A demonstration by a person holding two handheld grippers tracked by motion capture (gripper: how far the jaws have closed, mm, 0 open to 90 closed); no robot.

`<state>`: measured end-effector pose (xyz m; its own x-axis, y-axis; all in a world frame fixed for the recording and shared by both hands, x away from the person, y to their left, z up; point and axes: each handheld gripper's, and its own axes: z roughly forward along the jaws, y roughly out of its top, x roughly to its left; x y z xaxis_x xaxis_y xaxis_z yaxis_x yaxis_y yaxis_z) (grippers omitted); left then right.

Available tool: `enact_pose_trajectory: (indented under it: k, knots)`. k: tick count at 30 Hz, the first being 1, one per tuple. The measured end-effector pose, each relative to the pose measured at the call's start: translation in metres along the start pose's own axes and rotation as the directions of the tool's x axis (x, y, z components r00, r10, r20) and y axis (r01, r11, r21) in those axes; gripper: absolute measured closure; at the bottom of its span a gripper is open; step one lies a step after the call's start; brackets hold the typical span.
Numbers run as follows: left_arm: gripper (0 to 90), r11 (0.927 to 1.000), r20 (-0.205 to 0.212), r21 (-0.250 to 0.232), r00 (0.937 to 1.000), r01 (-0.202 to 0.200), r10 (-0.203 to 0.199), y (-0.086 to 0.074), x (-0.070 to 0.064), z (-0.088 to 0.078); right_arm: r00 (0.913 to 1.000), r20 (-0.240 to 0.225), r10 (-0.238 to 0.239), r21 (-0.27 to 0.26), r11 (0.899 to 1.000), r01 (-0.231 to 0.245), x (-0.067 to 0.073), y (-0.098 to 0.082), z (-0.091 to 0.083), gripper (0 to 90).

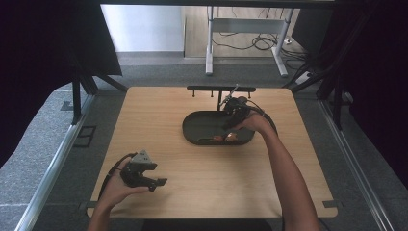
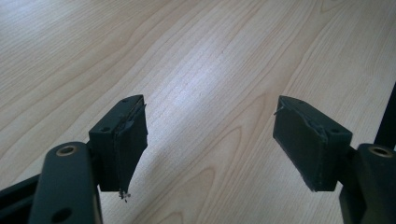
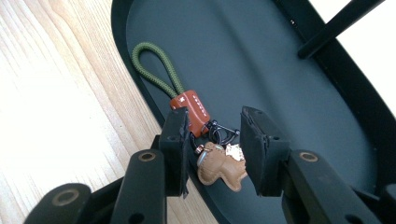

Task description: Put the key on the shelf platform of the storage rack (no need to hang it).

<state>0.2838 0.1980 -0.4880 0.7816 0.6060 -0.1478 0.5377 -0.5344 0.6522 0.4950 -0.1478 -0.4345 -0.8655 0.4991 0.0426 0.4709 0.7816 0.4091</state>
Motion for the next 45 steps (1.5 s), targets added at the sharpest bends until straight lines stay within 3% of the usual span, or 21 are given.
enact_pose_trajectory:
  k: [11, 17, 23, 24, 34, 36, 40, 45]
  knots:
    - [26.6, 0.9999, -0.001, -0.009, 0.9999, -0.011, 0.011, 0.002, -0.003, -0.003, 0.9999, -0.013, 0.007, -0.061, 0.998, -0.007, 0.004, -0.011, -0.028, 57.5]
    - [26.5, 0.9997, 0.005, -0.023, 1.0000, -0.005, 0.006, 0.004, -0.003, -0.006, 0.9994, -0.013, 0.032, -0.094, 0.995, -0.033, 0.009, -0.026, -0.040, 55.2]
    - [26.5, 0.9997, 0.005, -0.022, 0.9999, -0.012, 0.012, 0.007, -0.003, -0.004, 0.9991, 0.016, 0.038, -0.123, 0.992, -0.036, 0.014, -0.044, -0.053, 51.5]
    - [26.5, 0.9996, 0.011, -0.021, 0.9997, -0.021, 0.021, 0.008, -0.004, -0.003, 0.9981, 0.013, 0.061, -0.159, 0.986, -0.058, 0.016, -0.053, -0.058, 51.6]
    - [26.5, 0.9993, 0.022, -0.019, 0.9992, -0.032, 0.032, 0.010, -0.006, -0.003, 0.9966, 0.014, 0.082, -0.230, 0.970, -0.076, 0.027, -0.095, -0.069, 51.1]
    - [26.5, 0.9994, 0.019, -0.016, 0.9993, -0.031, 0.031, 0.011, -0.005, -0.002, 0.9955, 0.009, 0.094, -0.253, 0.963, -0.089, 0.028, -0.111, -0.073, 50.9]
    - [26.3, 0.9995, 0.017, -0.009, 0.9994, -0.031, 0.031, 0.010, -0.004, -0.001, 0.9942, 0.005, 0.107, -0.270, 0.958, -0.102, 0.029, -0.124, -0.075, 50.9]
    - [26.1, 0.9994, 0.016, -0.009, 0.9993, -0.033, 0.033, 0.010, -0.004, 0.000, 0.9909, 0.020, 0.133, -0.289, 0.949, -0.121, 0.037, -0.155, -0.073, 50.8]
